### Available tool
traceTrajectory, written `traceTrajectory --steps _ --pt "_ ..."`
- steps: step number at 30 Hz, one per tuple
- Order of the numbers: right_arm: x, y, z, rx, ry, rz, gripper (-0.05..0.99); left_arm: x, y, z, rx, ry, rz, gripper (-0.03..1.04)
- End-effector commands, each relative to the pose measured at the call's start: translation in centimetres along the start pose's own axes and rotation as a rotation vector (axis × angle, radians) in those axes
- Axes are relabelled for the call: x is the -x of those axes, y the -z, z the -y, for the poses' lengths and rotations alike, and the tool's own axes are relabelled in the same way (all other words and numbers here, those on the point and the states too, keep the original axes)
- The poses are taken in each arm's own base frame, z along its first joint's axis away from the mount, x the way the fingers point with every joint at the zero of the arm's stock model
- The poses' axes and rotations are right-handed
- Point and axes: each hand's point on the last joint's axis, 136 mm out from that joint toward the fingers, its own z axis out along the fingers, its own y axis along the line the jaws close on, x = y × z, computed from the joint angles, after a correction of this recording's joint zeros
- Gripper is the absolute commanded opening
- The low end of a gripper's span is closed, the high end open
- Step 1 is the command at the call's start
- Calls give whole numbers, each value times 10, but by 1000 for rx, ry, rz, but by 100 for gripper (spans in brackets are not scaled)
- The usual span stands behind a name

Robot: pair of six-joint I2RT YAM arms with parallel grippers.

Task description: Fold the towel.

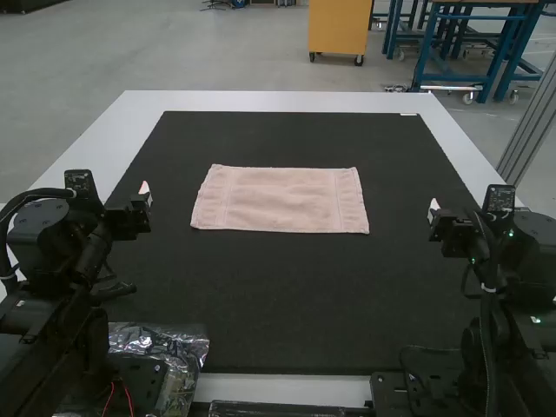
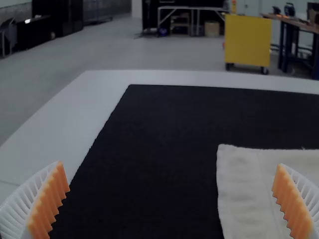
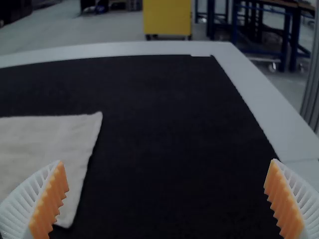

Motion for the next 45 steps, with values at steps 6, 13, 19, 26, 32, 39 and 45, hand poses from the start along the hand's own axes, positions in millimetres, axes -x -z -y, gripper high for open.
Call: traceTrajectory --steps 6,13,19,26,32,39,45 --pt "-3 0 3 -14 4 -5 91 0 0 -3 12 8 6 97" --pt "-3 0 3 -14 4 -5 91 0 0 -3 12 8 6 97" --pt "-3 0 3 -14 4 -5 91 0 0 -2 11 7 4 97" --pt "-1 0 2 -8 3 3 91 2 0 -3 12 5 15 97" --pt "28 2 6 -43 170 118 91 42 4 -2 28 -234 175 96" --pt "63 9 8 -80 288 259 91 81 14 -5 88 -369 334 95" --pt "119 31 3 -130 452 497 90 106 24 -8 137 -444 421 95"
